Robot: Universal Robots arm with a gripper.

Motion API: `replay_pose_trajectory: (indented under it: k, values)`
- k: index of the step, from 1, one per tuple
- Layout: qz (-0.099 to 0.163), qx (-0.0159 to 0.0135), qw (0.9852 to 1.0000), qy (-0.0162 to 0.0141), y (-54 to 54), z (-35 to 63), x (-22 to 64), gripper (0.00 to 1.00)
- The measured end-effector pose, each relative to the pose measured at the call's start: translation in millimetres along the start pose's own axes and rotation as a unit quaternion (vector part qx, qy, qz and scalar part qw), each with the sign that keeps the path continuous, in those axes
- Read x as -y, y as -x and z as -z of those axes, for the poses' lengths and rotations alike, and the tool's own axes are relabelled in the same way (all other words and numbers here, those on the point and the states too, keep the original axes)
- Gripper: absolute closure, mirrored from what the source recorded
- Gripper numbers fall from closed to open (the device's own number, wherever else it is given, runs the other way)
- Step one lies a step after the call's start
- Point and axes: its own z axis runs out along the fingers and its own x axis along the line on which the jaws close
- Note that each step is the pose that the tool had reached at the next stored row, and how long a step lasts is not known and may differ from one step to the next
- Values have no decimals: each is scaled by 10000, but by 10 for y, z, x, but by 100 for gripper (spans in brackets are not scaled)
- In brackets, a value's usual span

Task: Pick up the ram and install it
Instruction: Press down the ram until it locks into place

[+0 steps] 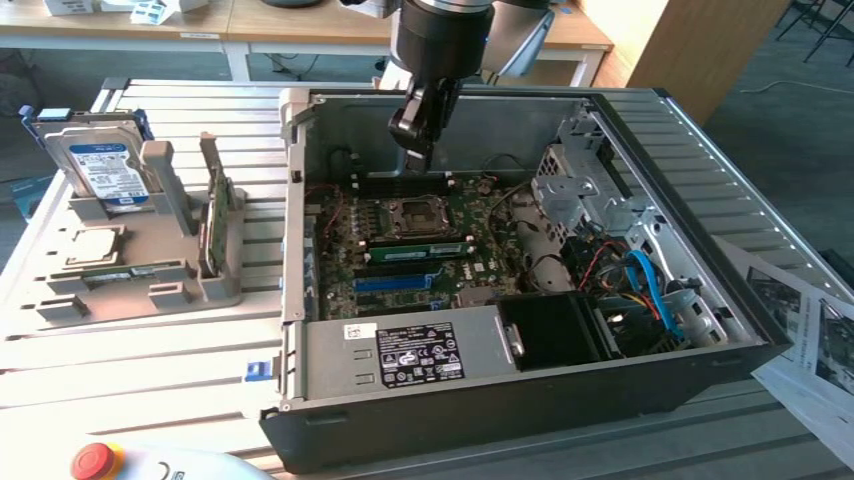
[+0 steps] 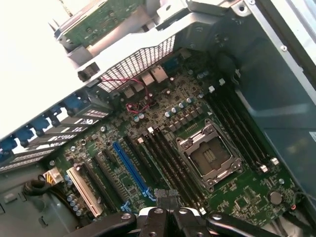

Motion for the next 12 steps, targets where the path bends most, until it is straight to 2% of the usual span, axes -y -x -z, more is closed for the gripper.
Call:
replay_pose_trajectory:
  k: [6,12]
  values:
    - [-453,17,9990,9,0,0,0,89]
    - [-903,33,9959,18,0,0,0,89]
